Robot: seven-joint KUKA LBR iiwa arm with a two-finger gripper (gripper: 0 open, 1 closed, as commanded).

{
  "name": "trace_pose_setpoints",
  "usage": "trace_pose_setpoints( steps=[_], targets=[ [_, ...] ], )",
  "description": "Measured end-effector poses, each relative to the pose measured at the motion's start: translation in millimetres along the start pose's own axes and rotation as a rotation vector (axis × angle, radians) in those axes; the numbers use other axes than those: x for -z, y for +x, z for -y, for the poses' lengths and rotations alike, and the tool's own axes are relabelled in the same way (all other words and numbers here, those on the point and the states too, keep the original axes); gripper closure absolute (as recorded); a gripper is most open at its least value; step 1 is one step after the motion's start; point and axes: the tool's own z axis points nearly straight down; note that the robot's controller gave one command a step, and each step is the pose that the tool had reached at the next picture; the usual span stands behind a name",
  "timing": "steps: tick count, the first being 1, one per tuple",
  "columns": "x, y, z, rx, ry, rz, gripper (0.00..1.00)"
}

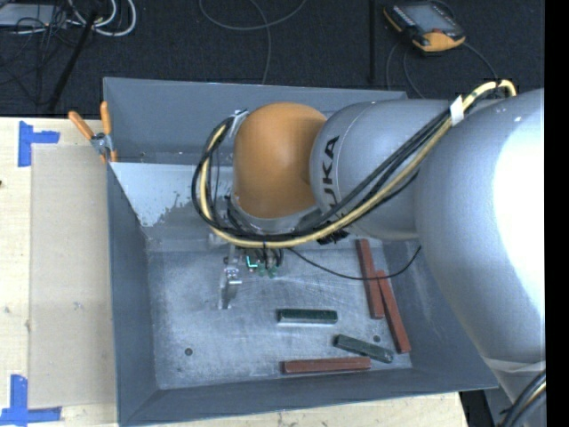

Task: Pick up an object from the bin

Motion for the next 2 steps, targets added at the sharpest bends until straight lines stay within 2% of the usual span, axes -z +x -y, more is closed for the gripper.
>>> trace_pose_setpoints(
  steps=[1, 2],
  targets=[
    [5, -2.1, 0, -0.003, -0.001, 0.008, 0.00],
    [-4, -10.2, 31, 0.196, -0.002, 0.009, 0.00]
  ],
)
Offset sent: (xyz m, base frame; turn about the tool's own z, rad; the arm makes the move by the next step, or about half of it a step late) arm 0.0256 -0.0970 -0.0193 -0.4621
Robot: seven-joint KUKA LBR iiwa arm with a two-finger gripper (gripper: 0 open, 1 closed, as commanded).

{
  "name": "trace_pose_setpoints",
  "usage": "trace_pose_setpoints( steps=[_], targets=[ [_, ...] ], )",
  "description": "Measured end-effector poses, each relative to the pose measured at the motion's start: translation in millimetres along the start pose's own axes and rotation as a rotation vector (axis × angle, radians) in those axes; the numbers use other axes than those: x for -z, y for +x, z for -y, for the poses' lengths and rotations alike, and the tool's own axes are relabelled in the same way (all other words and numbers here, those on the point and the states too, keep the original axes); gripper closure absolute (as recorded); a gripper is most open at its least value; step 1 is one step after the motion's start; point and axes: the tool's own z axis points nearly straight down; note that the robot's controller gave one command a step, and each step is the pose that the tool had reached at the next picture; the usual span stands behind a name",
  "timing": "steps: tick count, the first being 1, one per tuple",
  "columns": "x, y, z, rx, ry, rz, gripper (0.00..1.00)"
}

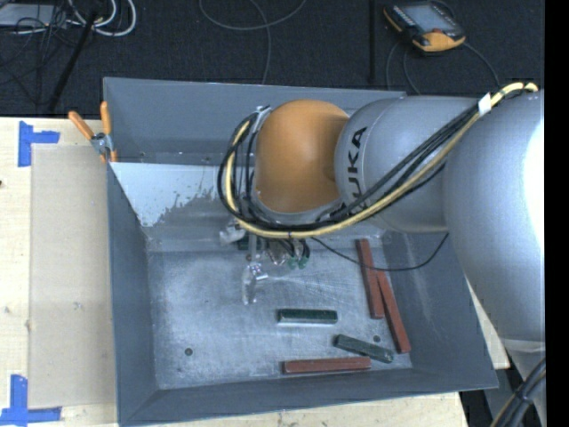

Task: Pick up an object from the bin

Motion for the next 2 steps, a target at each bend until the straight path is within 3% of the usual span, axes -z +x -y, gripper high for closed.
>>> trace_pose_setpoints(
  steps=[1, 2],
  targets=[
    [-10, -1.3, 40, 0.331, 0.002, 0.001, 0.00],
    [-40, -5.0, 53, 0.221, -0.002, 0.004, 0.00]
  ],
)
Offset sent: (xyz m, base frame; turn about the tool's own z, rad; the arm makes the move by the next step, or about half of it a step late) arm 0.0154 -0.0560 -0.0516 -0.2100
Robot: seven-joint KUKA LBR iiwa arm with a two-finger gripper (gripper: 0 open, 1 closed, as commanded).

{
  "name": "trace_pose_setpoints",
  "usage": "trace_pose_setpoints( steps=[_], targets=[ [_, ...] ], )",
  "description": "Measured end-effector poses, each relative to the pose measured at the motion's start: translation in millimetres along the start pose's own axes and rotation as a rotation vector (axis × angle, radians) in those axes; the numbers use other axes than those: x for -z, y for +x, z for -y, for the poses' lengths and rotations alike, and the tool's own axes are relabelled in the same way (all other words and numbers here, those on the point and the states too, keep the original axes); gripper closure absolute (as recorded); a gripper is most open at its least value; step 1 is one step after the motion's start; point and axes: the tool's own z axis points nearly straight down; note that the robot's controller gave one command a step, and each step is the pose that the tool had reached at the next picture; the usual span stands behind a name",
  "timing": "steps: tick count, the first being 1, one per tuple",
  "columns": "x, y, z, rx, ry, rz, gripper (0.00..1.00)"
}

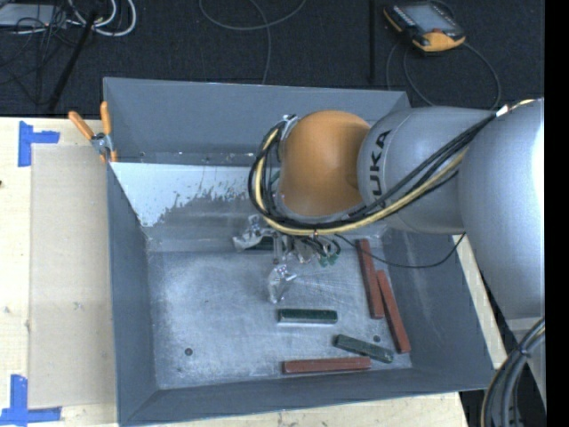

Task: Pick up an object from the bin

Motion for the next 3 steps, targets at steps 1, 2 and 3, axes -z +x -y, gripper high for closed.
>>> trace_pose_setpoints(
  steps=[1, 2, 3],
  targets=[
    [25, 71.0, 3, 0.163, 0.001, -0.007, 0.00],
    [-4, 62.1, 9, 0.065, 0.006, 0.003, 1.00],
    [-6, 63.7, 9, 0.064, 0.004, -0.001, 0.00]
  ],
)
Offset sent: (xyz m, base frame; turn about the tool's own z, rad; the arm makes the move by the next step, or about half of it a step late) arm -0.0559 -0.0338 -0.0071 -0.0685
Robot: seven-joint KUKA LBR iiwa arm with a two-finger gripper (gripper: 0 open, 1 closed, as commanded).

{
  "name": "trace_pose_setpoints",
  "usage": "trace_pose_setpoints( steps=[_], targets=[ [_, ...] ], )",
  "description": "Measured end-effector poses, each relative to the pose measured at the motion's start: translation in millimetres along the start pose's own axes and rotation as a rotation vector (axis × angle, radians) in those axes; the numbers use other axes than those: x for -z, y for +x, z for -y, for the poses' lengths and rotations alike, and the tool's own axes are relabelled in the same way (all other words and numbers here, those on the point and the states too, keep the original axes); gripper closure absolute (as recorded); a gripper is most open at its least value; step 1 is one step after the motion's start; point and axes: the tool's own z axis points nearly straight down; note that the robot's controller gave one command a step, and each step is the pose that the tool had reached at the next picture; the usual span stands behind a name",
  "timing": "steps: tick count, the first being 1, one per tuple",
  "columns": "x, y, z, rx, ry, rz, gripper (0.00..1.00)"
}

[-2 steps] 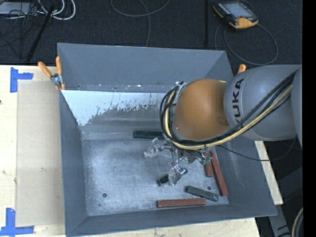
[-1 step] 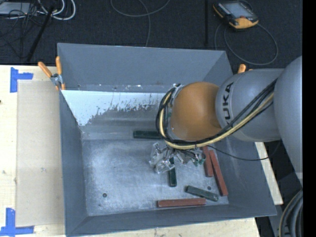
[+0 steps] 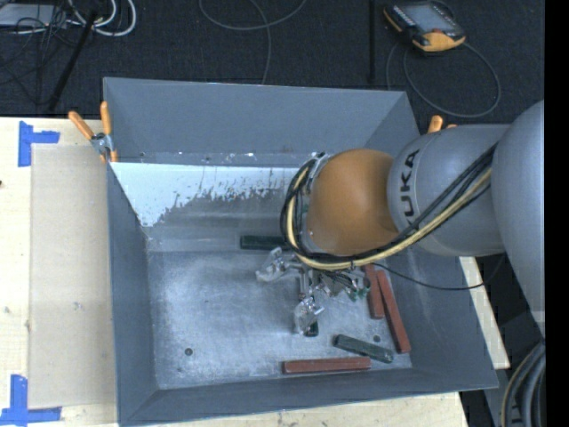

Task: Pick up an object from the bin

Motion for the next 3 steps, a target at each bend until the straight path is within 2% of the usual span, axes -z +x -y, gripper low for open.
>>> trace_pose_setpoints(
  steps=[1, 2, 3],
  targets=[
    [0, 0.1, 0, -0.001, 0.000, 0.000, 0.00],
    [8, 14.7, 22, 0.074, -0.002, -0.002, 0.00],
    [1, 14.1, 51, 0.253, 0.004, 0.009, 1.00]
  ],
)
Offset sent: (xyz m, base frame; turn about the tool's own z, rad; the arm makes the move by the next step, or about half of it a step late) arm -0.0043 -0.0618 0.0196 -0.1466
